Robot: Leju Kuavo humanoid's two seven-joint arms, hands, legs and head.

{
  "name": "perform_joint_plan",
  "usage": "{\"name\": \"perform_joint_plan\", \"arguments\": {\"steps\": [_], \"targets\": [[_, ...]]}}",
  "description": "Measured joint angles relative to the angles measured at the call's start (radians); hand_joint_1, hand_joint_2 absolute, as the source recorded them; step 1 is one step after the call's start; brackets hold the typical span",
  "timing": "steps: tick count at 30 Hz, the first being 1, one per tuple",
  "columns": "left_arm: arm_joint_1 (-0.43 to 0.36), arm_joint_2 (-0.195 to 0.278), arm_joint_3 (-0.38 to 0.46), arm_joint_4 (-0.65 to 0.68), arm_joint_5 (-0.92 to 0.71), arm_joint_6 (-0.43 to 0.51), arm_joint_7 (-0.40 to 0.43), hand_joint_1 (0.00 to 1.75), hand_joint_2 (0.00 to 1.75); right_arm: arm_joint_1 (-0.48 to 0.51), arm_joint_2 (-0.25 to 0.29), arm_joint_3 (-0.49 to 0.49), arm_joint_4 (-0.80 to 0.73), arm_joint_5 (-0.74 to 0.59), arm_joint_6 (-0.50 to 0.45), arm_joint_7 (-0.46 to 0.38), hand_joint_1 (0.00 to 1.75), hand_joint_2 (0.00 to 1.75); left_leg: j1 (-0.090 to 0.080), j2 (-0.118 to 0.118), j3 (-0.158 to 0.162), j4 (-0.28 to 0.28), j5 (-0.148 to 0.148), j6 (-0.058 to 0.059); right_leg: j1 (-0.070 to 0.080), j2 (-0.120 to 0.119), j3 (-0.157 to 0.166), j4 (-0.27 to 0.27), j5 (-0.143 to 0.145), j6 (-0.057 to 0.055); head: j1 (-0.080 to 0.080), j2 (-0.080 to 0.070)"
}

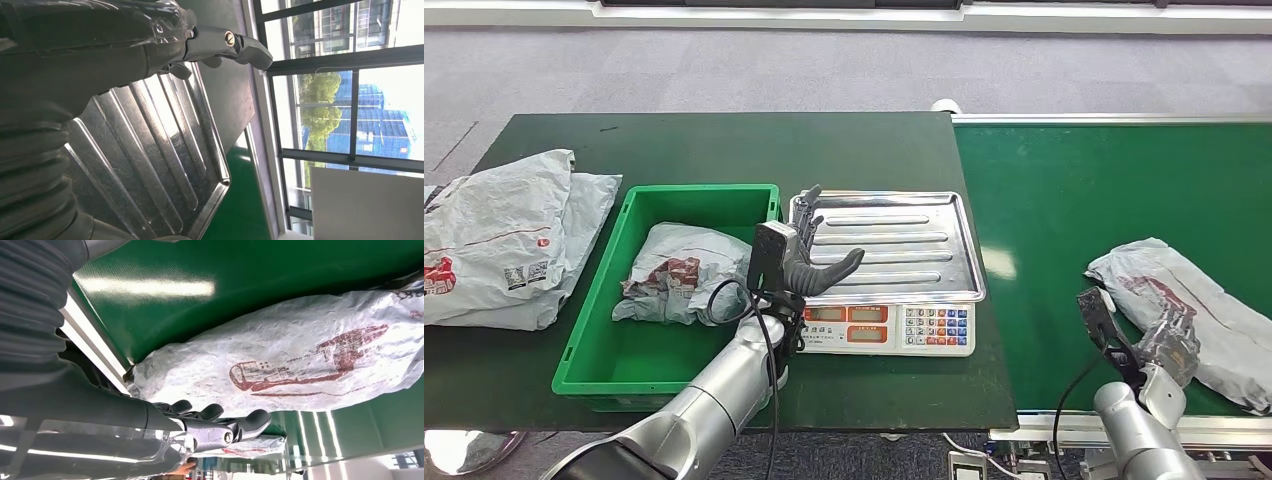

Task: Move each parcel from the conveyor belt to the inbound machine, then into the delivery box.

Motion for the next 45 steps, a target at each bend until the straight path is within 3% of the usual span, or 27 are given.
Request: {"name": "perform_joint_plan", "arguments": {"steps": [26, 45], "targets": [[-0.002, 0.0, 0.015, 0.0, 0.004, 0.004, 0.008, 0.0, 1.75, -0.054, -0.015, -0.014, 0.043, 0.029, 0.018, 0.026, 0.0, 1.75, 0.0, 0.0, 0.001, 0.0, 0.0, 0.0, 0.0, 0.0, 0.001, 0.0, 0.0, 0.0, 0.0, 0.0], [-0.006, -0.001, 0.024, 0.008, 0.02, 0.019, 0.002, 0.0, 1.75, -0.154, -0.014, -0.014, 0.102, 0.123, 0.082, 0.152, 0.0, 1.75, 0.0, 0.0, 0.001, 0.0, 0.0, 0.0, 0.0, 0.0, 0.002, 0.0, 0.0, 0.0, 0.0, 0.0]]}}
